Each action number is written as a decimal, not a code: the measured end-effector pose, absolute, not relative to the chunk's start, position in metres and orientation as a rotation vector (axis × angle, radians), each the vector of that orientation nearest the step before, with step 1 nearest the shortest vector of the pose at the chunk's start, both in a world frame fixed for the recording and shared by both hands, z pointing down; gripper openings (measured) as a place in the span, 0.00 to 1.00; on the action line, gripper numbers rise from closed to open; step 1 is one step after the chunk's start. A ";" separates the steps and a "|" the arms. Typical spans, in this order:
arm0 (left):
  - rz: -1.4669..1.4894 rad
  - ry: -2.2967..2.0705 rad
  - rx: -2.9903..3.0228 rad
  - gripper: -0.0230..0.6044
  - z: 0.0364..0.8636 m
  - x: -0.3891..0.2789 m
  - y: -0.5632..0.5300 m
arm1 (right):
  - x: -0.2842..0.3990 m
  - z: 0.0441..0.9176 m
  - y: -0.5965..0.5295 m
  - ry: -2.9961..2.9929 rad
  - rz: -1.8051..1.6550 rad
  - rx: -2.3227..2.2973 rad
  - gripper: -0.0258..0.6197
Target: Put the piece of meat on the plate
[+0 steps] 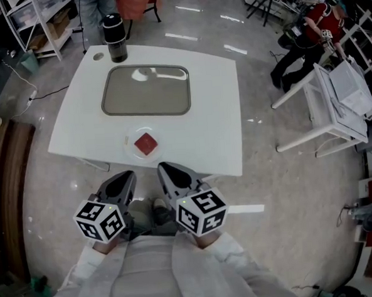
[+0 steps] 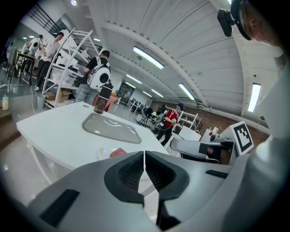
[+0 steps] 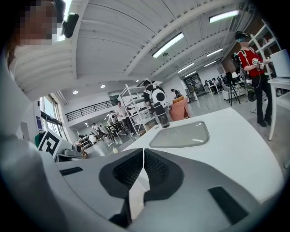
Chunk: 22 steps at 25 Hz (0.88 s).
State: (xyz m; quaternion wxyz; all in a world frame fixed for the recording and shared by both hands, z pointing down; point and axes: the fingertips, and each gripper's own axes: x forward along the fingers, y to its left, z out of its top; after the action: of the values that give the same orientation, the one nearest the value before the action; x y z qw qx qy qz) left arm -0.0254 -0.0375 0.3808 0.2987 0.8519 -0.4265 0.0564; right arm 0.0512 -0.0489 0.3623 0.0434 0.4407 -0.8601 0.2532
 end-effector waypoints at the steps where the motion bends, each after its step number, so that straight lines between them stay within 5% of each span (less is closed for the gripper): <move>1: 0.152 -1.132 2.263 0.06 0.382 -0.027 -0.040 | 0.050 0.364 -0.050 -2.622 0.779 1.353 0.06; 22: 0.207 -1.047 2.181 0.06 0.397 -0.058 -0.073 | 0.044 0.392 -0.072 -2.441 0.892 1.472 0.07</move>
State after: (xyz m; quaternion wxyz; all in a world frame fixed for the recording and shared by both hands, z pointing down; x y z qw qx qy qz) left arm -0.0582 -0.0731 0.3972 0.3491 0.8417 -0.4042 0.0798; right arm 0.0441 -0.0720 0.3916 0.0775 0.4913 -0.8148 0.2979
